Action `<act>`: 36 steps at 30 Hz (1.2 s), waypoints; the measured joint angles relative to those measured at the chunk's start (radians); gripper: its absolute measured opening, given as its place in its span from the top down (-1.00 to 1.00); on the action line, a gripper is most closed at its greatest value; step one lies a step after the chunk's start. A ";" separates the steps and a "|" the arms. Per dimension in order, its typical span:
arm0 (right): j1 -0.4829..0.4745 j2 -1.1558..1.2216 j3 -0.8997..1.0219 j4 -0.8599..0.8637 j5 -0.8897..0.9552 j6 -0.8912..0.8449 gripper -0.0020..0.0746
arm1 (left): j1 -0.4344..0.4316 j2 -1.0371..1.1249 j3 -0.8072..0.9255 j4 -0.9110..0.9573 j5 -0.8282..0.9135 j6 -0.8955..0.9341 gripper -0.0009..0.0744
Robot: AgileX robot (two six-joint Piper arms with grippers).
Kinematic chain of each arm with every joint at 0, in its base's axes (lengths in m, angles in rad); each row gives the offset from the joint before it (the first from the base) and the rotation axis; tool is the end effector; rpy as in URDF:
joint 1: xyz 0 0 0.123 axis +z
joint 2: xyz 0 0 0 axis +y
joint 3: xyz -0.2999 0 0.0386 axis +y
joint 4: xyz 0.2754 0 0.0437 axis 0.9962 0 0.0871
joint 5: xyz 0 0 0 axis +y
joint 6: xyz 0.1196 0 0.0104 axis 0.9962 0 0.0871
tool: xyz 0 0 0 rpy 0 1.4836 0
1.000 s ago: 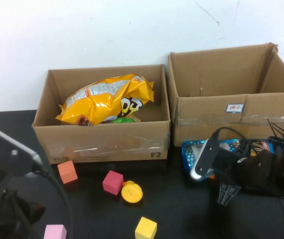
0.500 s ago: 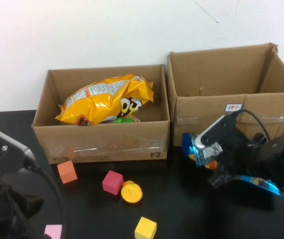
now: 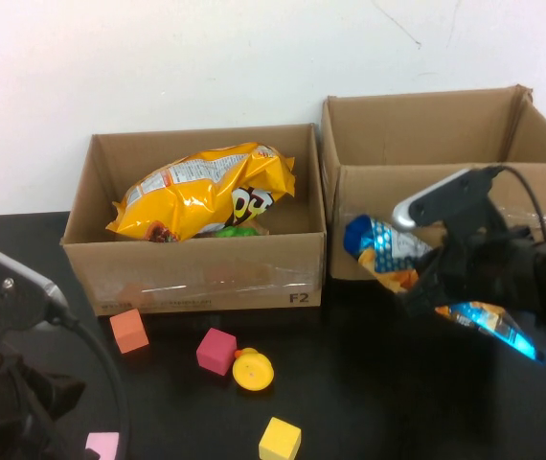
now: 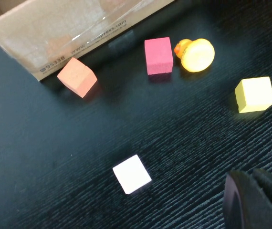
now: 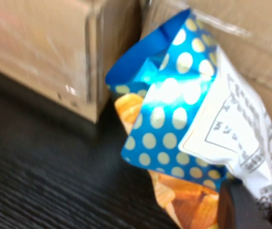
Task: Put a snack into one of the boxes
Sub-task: Pick up the potato chip, then place the potato chip in the potato chip box
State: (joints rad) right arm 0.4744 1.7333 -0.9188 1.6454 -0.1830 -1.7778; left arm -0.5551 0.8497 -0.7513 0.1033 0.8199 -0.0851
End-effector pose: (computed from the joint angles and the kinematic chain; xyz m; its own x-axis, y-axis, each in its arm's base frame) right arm 0.3609 0.1609 0.1627 -0.5522 -0.4281 -0.7154 -0.4058 0.8876 -0.2179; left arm 0.1664 -0.0926 0.3019 -0.6332 0.3756 -0.6768 0.4731 0.8798 0.0458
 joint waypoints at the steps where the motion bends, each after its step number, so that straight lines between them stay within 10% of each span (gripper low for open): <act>1: 0.000 -0.017 0.000 0.024 0.007 -0.011 0.76 | 0.000 0.000 0.000 0.000 0.000 -0.004 0.98; 36: 0.016 -0.227 -0.292 0.095 0.288 -0.217 0.77 | 0.000 -0.012 0.000 -0.030 0.017 -0.043 0.98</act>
State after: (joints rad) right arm 0.4903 1.5058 -1.2104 1.7408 0.1046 -1.9950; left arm -0.5551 0.8372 -0.7513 0.0733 0.8369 -0.1285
